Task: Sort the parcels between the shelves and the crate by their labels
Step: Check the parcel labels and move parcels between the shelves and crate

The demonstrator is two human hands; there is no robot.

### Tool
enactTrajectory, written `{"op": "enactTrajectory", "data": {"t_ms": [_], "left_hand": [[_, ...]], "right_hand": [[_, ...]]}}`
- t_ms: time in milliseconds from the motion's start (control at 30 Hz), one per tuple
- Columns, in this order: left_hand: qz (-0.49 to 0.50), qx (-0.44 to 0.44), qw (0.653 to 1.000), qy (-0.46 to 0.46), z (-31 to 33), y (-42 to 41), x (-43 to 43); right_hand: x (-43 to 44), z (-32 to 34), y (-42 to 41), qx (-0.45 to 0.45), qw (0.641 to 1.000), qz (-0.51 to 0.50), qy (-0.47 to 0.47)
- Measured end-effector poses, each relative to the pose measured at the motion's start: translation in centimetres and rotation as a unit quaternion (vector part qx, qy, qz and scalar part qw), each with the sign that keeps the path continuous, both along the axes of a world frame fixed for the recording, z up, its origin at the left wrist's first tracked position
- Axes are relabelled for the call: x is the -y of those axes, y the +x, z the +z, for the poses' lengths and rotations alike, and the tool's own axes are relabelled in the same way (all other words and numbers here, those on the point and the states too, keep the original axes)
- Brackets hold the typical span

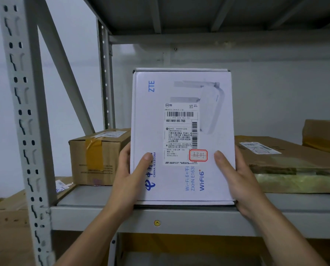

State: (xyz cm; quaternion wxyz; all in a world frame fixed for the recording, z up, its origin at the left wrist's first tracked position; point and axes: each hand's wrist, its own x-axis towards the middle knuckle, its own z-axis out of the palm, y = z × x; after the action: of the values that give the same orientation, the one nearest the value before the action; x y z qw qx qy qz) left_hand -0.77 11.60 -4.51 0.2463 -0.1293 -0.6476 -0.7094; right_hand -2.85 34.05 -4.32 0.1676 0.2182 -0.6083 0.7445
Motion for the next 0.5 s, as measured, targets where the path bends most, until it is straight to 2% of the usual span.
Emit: {"op": "enactTrajectory", "data": {"t_ms": [500], "left_hand": [[-0.034,0.040,0.998,0.030,0.06,-0.43,0.45]], "right_hand": [[0.00,-0.07,-0.68,0.040,0.999,0.001,-0.011]]}}
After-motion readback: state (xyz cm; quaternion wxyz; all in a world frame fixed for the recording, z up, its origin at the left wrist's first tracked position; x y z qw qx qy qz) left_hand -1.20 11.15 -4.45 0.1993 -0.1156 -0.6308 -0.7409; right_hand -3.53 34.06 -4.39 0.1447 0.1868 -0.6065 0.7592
